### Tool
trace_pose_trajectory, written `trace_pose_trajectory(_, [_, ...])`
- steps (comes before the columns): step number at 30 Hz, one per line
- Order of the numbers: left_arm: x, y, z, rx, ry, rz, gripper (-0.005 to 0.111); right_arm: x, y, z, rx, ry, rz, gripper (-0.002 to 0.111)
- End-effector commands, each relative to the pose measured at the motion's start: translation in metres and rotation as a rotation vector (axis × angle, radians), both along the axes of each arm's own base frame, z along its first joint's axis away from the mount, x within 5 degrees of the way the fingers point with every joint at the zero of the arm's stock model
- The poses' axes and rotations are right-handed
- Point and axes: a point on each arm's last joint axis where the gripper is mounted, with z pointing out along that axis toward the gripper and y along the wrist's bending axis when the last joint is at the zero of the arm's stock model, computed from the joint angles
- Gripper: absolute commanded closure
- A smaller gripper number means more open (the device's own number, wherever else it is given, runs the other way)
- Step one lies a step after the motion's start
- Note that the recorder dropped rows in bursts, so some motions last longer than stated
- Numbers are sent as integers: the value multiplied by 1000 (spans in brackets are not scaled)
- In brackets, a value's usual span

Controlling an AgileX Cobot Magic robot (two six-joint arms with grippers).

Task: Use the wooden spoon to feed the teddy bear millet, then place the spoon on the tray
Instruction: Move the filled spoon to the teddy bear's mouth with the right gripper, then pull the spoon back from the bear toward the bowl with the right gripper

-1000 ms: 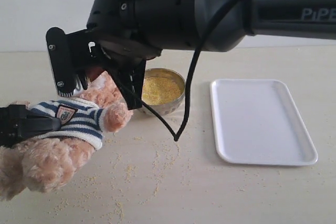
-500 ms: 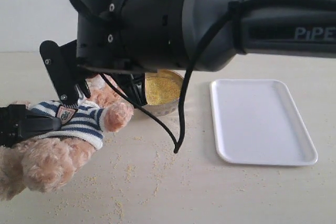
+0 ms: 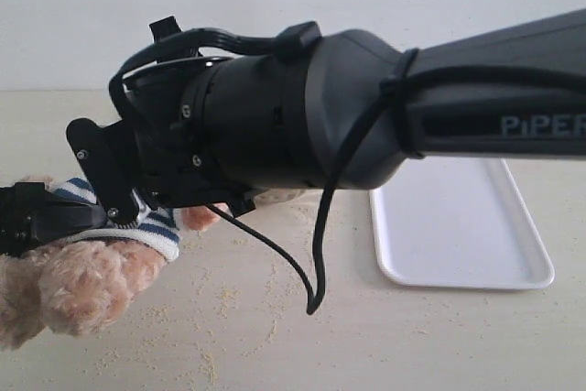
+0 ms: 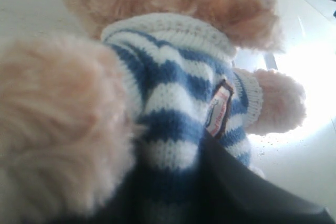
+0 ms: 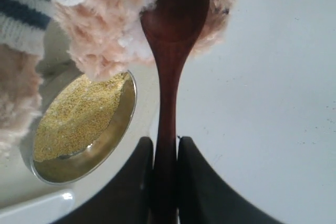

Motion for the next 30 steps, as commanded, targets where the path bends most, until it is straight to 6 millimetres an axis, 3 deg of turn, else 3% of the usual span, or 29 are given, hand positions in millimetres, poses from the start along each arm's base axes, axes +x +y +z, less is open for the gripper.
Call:
trace_pose_trajectory(1, [-1,-3,4,-27,-15,-16,102,-4,-1,10,75,27,-10,109])
trace_pose_trajectory(11, [-1,-3,4,-23,-17,-17,102,2,-31,46,269,223,-74,109])
trace_pose_trajectory(23, [-1,-3,4,-23,-17,-17,102,46,-91,74,542,399,-278,109])
trace_pose_trajectory(30, [-1,-3,4,-22,-19,-19,102,68,-121,79,729,679,-341,109])
